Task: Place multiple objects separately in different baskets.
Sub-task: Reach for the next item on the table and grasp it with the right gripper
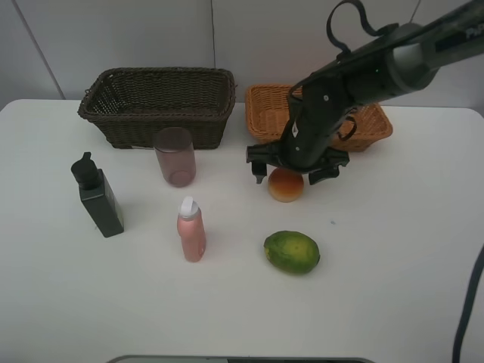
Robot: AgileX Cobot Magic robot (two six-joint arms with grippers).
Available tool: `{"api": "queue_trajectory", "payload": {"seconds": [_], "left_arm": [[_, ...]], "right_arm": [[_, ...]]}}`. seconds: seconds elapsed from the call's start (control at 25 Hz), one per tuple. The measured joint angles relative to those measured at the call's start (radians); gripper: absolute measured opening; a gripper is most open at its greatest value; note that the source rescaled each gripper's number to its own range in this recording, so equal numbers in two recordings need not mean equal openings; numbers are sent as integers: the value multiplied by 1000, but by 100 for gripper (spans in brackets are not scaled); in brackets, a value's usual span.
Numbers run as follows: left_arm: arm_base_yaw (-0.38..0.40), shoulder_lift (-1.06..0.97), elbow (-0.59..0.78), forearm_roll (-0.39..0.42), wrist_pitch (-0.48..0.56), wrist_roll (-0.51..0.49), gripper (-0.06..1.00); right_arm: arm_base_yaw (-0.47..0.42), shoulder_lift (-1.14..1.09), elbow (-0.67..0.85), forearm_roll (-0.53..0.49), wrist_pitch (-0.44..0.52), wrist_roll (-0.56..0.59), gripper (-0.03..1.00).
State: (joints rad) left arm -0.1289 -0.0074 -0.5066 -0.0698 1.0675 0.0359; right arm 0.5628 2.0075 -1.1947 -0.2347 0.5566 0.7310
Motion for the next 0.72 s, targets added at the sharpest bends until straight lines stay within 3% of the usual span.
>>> {"api": "queue_trajectory", "payload": {"seconds": [0.2,0.64,0.68,0.72], "left_arm": [[0,0,0,0,0,0,100],[0,0,0,0,0,0,100],[0,0,0,0,0,0,100],[0,0,0,0,0,0,100]], "right_arm": [[0,5,0,-8,-65,54,92],[0,63,0,-26,-55,65,92],[0,63,0,-26,-55,65,91],[0,63,0,-27,-54,65,84]]}}
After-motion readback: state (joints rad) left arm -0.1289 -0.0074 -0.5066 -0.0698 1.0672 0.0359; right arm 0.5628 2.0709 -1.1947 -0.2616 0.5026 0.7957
